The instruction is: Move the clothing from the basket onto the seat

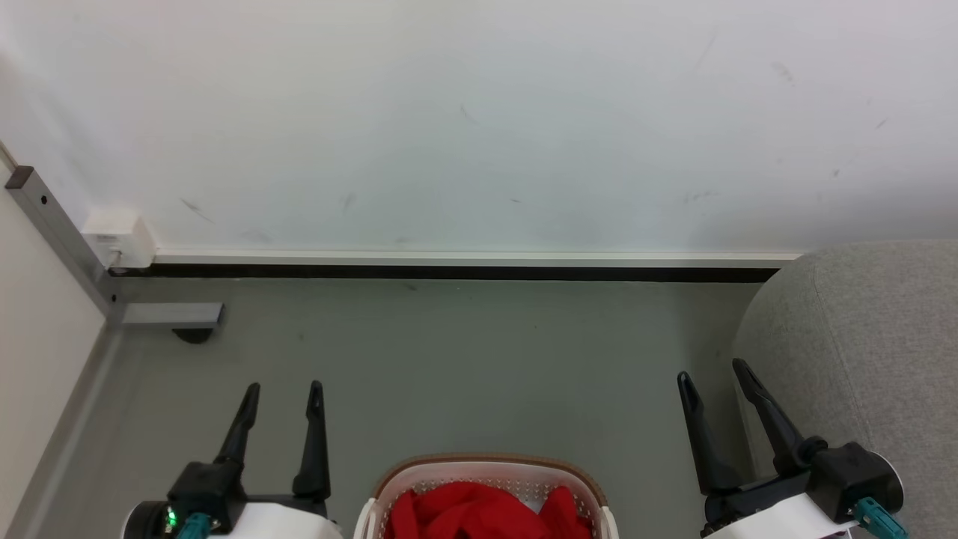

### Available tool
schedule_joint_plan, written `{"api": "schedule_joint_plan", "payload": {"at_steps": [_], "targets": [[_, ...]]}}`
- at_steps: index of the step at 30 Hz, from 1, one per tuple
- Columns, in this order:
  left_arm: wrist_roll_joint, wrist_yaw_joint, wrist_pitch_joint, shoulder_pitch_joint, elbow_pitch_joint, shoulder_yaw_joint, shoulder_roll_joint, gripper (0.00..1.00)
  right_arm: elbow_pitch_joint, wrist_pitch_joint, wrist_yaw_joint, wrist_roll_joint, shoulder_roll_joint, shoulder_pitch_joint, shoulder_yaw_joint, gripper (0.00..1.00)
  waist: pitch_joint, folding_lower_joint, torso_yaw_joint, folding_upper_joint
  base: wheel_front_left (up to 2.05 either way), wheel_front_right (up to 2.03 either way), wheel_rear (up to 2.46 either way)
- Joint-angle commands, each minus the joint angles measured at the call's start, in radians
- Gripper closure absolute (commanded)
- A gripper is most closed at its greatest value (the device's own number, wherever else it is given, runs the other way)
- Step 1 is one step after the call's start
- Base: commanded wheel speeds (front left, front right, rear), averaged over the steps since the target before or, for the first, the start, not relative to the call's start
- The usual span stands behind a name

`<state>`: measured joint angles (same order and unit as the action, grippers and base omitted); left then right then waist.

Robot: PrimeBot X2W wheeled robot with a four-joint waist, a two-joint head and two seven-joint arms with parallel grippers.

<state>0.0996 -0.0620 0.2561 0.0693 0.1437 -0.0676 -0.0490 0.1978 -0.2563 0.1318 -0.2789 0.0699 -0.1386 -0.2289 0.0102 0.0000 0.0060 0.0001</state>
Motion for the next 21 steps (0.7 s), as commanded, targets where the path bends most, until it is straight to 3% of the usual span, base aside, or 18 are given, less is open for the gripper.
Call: {"api": "schedule_joint_plan", "payload": {"at_steps": [1,21], "targets": [[-0.028,0.000,0.007,-0.013,-0.002,0.003,-0.005,0.00,-0.003,-0.006,-0.002,0.023,0.006,-0.006,-0.005,0.00,0.000,0.0000,-0.001,-0.0001,0.00,0.00,0.00],[-0.007,0.011,0.009,-0.009,0.020,0.014,-0.003,0.00,-0.006,-0.008,-0.002,0.016,0.006,-0.011,-0.001,0.00,0.001,0.0000,-0.011,-0.0001,0.00,0.00,0.00]]}}
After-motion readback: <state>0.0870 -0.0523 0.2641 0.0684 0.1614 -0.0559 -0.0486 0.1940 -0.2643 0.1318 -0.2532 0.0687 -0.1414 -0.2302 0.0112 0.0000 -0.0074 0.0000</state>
